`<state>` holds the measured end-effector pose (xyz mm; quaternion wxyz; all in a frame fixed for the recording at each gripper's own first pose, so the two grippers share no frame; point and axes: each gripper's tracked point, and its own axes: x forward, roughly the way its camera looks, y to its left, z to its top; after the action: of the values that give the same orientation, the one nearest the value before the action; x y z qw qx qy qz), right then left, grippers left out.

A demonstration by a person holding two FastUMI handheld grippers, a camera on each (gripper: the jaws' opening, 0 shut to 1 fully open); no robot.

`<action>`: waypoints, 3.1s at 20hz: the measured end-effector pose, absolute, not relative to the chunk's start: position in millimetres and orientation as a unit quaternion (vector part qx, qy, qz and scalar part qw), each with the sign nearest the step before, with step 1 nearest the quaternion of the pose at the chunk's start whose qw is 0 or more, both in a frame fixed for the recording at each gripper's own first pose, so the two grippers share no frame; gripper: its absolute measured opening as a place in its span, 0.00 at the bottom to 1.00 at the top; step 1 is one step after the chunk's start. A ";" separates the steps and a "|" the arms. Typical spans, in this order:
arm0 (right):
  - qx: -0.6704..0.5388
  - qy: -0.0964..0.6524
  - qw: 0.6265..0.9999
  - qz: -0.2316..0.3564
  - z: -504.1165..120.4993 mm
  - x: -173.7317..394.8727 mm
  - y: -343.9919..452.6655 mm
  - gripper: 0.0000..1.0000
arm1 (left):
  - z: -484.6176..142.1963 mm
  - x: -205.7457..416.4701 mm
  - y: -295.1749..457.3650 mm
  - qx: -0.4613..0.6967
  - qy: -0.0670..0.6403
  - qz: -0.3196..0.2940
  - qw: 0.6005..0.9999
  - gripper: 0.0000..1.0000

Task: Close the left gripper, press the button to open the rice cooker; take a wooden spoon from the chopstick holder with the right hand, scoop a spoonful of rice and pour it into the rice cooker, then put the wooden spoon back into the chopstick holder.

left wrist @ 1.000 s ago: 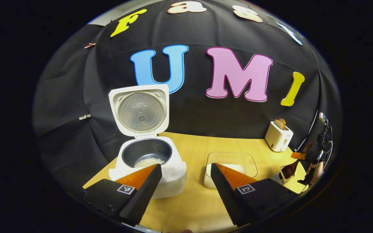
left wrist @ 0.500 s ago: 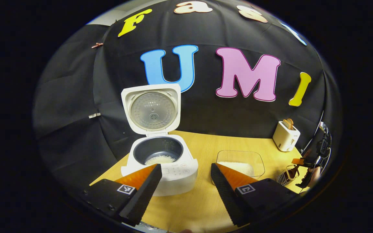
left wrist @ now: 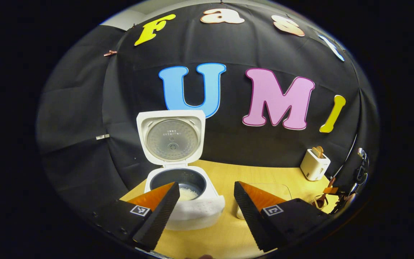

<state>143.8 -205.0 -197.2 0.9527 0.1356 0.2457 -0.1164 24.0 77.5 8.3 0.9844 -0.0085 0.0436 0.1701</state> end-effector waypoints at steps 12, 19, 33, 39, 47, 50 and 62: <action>0.051 0.140 0.977 -0.152 -81.6 52.7 -175.7 0.98 | 151.2 85.2 233.2 -0.001 -0.054 0.190 0.980 0.97; 0.043 0.085 0.978 -0.188 -44.3 -13.4 -145.6 0.98 | 177.3 176.2 271.1 0.027 -0.012 0.165 0.986 0.97; 0.067 0.117 0.965 -0.224 -78.3 -51.5 -113.8 0.98 | 127.6 237.8 272.3 -0.047 0.097 0.124 0.986 0.99; 0.062 0.121 0.973 -0.184 -88.5 -17.4 -91.5 0.99 | 93.9 187.2 234.5 -0.081 0.142 0.098 0.982 0.96; 0.066 0.149 0.979 -0.125 -107.0 10.9 -67.0 0.98 | -3.0 122.8 189.6 -0.092 0.228 0.091 0.965 0.99; 0.061 0.158 0.980 -0.106 -109.6 17.2 -61.1 0.98 | -35.8 111.4 179.7 -0.060 0.246 0.106 0.962 0.95; 0.029 0.215 0.975 -0.043 -138.4 25.8 -55.1 0.98 | -111.7 96.3 169.2 -0.038 0.268 0.189 0.944 1.00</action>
<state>25.8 -55.1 -138.4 0.9752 0.0293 0.2150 -0.0432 96.3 169.2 -111.7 0.9438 -0.0385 0.2684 0.1892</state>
